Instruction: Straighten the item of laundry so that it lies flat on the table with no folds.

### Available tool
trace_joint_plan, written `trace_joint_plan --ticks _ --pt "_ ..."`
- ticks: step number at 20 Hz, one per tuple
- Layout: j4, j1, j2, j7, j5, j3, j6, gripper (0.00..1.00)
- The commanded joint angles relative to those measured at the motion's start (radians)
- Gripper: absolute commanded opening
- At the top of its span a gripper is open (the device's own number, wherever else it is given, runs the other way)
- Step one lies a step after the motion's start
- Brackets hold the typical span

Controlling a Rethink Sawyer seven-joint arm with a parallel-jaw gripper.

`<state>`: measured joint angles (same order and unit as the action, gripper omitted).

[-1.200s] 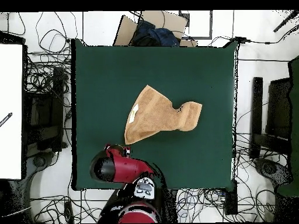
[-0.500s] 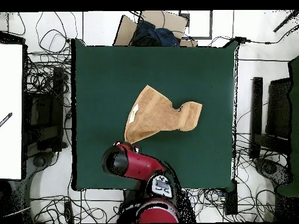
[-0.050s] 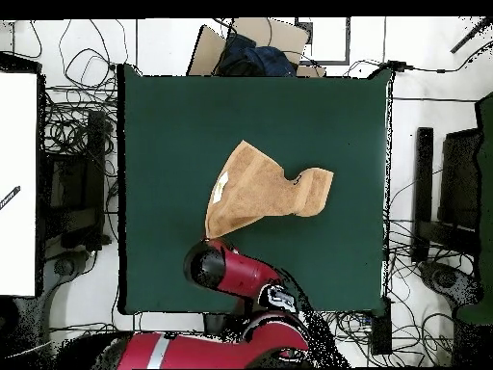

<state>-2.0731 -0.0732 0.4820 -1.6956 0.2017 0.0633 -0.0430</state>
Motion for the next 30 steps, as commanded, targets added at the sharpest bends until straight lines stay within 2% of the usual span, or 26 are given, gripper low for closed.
trace_joint_plan --ticks 1,3,5,9,15,18,21,30 --pt "0.094 0.072 -0.007 -0.176 0.017 -0.011 0.032 1.0" --pt "0.115 0.126 -0.001 -0.176 0.035 0.051 0.002 1.0" --pt "0.12 0.148 0.006 -0.18 0.044 0.074 -0.018 1.0" --pt "0.113 0.127 0.015 -0.183 0.043 0.05 -0.039 1.0" --pt "0.142 0.148 0.019 -0.154 0.033 0.094 -0.127 1.0" --pt "0.117 0.103 0.041 -0.144 0.009 0.048 -0.096 1.0" --pt "0.116 0.091 0.067 -0.13 0.002 0.043 -0.136 1.0" --pt "0.175 0.147 0.017 -0.163 0.025 0.07 -0.122 1.0"
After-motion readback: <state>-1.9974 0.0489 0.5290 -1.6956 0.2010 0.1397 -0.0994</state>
